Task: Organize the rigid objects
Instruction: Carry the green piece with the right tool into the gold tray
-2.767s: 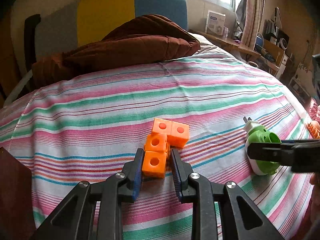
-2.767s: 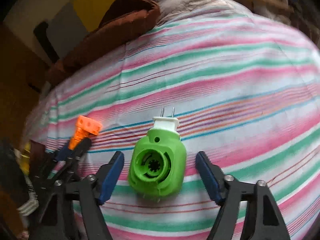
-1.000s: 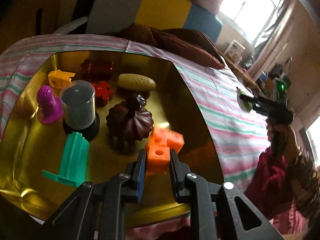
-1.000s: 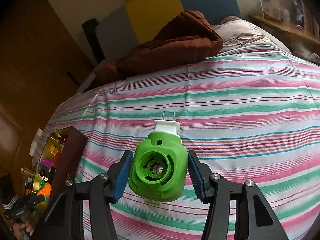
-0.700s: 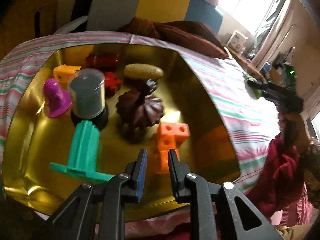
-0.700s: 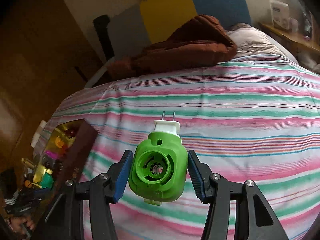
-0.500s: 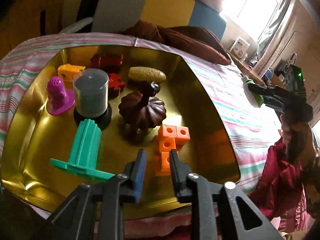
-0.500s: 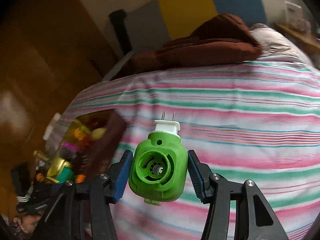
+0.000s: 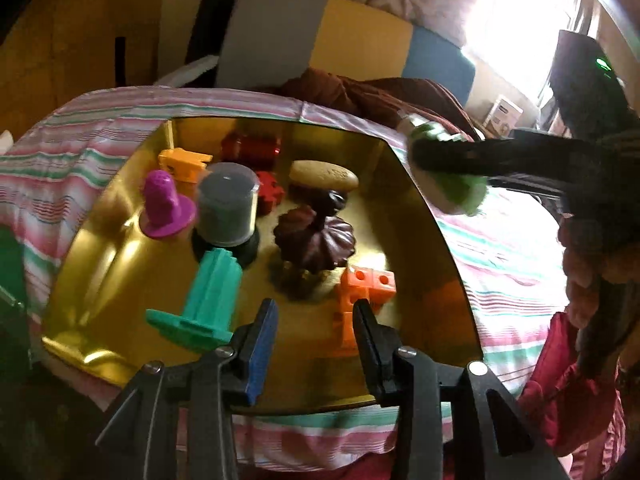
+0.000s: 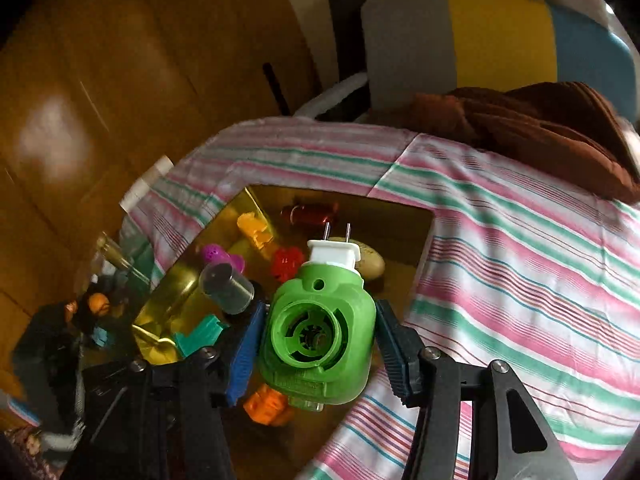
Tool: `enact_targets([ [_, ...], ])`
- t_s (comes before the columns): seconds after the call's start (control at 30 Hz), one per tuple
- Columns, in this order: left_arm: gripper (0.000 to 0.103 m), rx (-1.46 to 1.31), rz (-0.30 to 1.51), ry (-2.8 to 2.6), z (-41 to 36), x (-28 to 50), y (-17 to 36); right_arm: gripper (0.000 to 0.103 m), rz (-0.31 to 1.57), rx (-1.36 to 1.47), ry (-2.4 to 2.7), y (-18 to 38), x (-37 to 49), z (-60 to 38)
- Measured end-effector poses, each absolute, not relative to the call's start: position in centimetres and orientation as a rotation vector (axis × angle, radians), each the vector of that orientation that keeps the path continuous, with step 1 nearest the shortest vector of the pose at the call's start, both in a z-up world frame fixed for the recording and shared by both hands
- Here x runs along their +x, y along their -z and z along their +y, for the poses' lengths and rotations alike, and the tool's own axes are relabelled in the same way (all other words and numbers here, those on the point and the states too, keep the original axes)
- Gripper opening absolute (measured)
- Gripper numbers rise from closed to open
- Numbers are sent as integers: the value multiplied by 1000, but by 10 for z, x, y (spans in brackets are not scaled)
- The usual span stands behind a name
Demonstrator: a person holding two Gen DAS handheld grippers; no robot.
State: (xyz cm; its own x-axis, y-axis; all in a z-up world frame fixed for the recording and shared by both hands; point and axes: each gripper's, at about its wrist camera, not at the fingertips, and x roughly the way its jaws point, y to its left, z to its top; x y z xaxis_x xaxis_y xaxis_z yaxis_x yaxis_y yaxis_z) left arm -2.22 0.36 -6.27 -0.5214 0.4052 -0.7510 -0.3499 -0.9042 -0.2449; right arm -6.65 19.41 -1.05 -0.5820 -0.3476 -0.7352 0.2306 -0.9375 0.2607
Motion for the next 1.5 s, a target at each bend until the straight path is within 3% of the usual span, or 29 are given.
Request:
enact_targets([
  [0.4, 39, -1240, -94, -2552, -17, -24, 49, 56, 74, 1415, 2587, 52, -93, 158],
  [0.67, 39, -1276, -126, -2581, -23, -28, 50, 56, 158, 1439, 2602, 59, -96, 156],
  [1.5, 39, -1258, -121, -2688, -30, -25, 43, 56, 201, 1439, 2583, 62, -103, 134],
])
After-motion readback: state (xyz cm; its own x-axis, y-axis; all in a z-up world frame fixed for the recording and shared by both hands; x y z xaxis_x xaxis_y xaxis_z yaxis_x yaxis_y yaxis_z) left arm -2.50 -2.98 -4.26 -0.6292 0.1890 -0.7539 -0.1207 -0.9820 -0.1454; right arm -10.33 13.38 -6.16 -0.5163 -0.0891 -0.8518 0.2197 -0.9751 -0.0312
